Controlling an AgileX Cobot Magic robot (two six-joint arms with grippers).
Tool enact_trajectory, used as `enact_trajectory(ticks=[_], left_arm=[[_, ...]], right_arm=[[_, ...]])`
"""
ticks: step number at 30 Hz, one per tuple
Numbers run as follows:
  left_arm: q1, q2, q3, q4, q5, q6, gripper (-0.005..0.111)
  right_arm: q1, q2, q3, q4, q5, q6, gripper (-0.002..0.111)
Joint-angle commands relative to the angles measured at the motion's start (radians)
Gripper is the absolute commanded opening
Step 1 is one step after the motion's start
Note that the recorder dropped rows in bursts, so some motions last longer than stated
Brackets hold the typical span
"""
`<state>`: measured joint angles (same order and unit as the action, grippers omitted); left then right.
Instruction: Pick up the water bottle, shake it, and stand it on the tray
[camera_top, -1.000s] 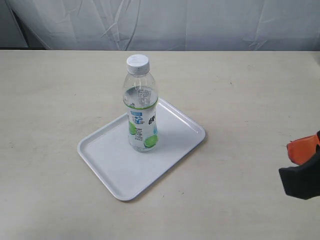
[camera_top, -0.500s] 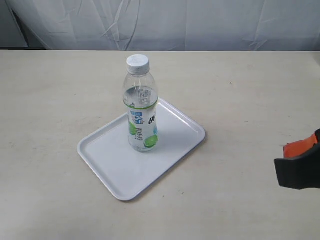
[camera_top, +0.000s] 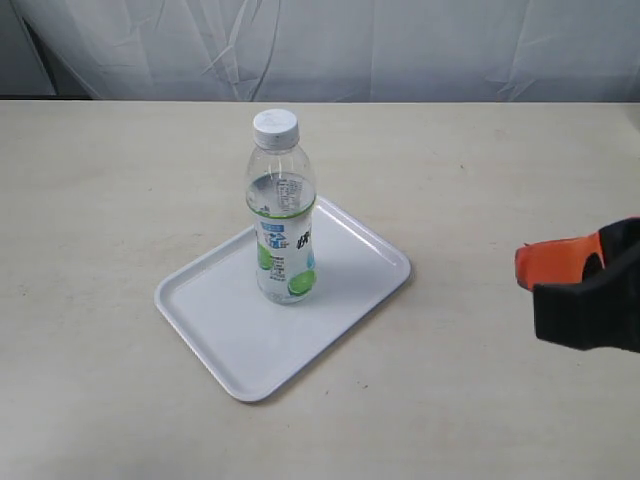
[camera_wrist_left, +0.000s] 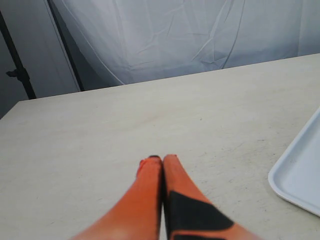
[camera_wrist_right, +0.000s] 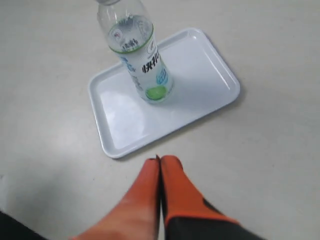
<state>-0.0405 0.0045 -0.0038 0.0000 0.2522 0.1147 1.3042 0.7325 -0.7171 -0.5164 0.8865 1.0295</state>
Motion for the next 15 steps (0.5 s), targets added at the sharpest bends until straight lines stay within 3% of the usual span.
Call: enact_trajectory(ticks=[1, 15], left_arm=[[0.000, -0.005, 0.004, 0.000, -0.013, -0.002, 0.000], [0.000, -0.005, 0.004, 0.000, -0.013, -0.002, 0.000]], right_arm=[[-0.171, -0.060, 0.114, 0.019, -0.234, 0.000, 0.002], [-0.691, -0.436, 0.499, 0.245, -0.543, -0.007, 0.002]])
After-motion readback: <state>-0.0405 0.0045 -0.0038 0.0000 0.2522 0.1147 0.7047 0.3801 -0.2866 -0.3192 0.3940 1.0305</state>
